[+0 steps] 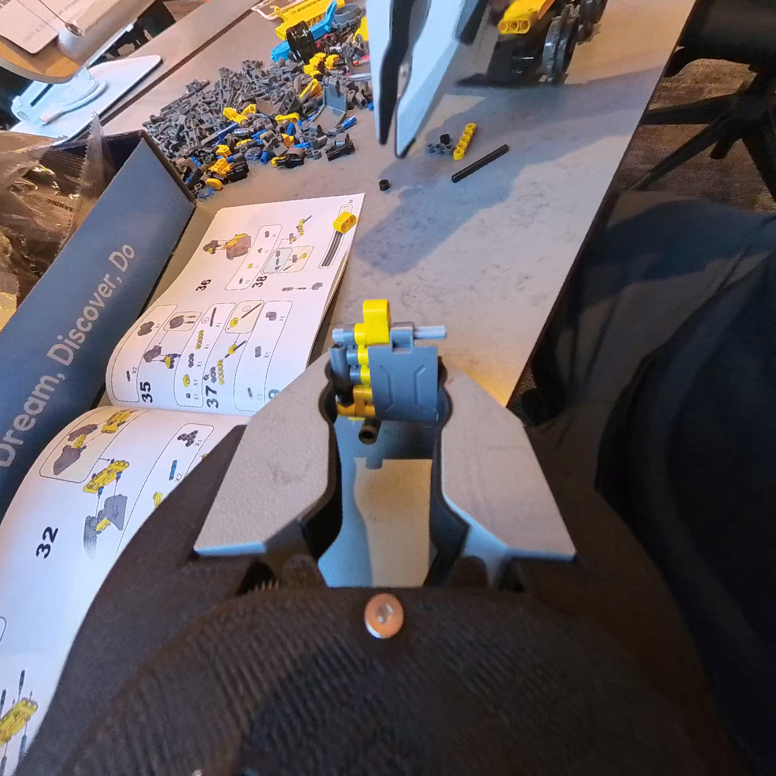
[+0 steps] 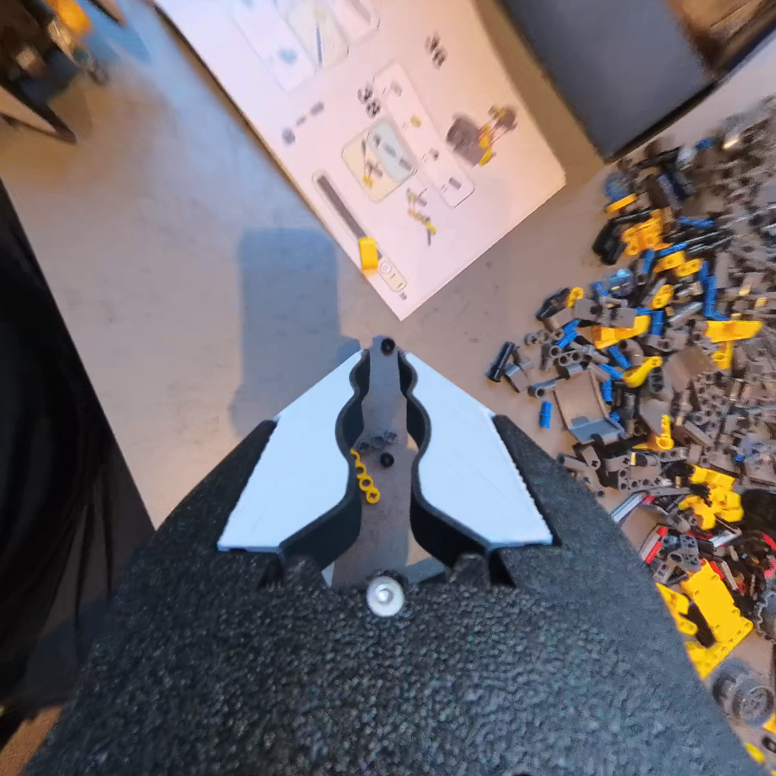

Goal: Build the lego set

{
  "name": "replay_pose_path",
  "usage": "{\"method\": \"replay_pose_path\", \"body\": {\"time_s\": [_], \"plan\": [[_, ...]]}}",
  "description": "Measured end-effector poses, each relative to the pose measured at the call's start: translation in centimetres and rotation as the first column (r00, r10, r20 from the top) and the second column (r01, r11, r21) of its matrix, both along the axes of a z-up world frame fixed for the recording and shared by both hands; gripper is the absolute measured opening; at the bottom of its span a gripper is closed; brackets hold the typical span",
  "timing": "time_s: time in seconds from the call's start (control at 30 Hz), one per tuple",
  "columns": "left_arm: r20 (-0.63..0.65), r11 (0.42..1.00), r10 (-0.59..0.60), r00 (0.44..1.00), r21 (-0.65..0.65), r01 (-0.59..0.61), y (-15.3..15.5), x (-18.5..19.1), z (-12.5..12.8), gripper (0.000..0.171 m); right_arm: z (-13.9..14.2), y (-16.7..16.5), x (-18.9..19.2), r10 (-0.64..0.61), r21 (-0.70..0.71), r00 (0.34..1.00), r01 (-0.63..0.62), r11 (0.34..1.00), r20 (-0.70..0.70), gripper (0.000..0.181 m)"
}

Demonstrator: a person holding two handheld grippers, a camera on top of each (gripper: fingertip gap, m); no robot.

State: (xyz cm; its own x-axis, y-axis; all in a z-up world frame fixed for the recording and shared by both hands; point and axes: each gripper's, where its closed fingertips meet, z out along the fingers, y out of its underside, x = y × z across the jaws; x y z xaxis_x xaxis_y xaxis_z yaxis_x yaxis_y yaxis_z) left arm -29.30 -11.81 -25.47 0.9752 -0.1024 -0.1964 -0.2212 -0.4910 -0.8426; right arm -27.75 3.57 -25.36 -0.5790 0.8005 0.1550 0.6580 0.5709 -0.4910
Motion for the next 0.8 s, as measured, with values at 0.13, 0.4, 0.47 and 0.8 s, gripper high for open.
{"method": "replay_pose_path", "body": {"time_s": [0.13,0.4,0.47,0.8], "plan": [[0.031,1.0,-0.002,1.0,-0.008,0.003,0.0,0.0,0.0,0.044,3.7,0.1,-0.6,-0.084,-0.103,0.968,0.061,0.993,-0.236,0.019],[0.099,0.991,-0.114,0.989,-0.054,0.119,0.2,2.0,-0.6,0.044,9.1,-1.8,0.4,-0.229,-0.518,0.867,-0.039,0.854,-0.443,0.032],[0.102,0.995,-0.098,0.99,-0.022,0.101,0.3,1.7,-0.2,0.044,9.9,-3.0,0.6,-0.292,-0.599,0.811,-0.088,0.796,-0.507,0.031],[0.273,0.997,-0.042,0.961,-0.058,0.06,0.7,0.9,-0.4,0.044,6.7,-7.2,2.1,-0.108,-0.558,0.835,-0.259,0.788,-0.54,0.0]]}}
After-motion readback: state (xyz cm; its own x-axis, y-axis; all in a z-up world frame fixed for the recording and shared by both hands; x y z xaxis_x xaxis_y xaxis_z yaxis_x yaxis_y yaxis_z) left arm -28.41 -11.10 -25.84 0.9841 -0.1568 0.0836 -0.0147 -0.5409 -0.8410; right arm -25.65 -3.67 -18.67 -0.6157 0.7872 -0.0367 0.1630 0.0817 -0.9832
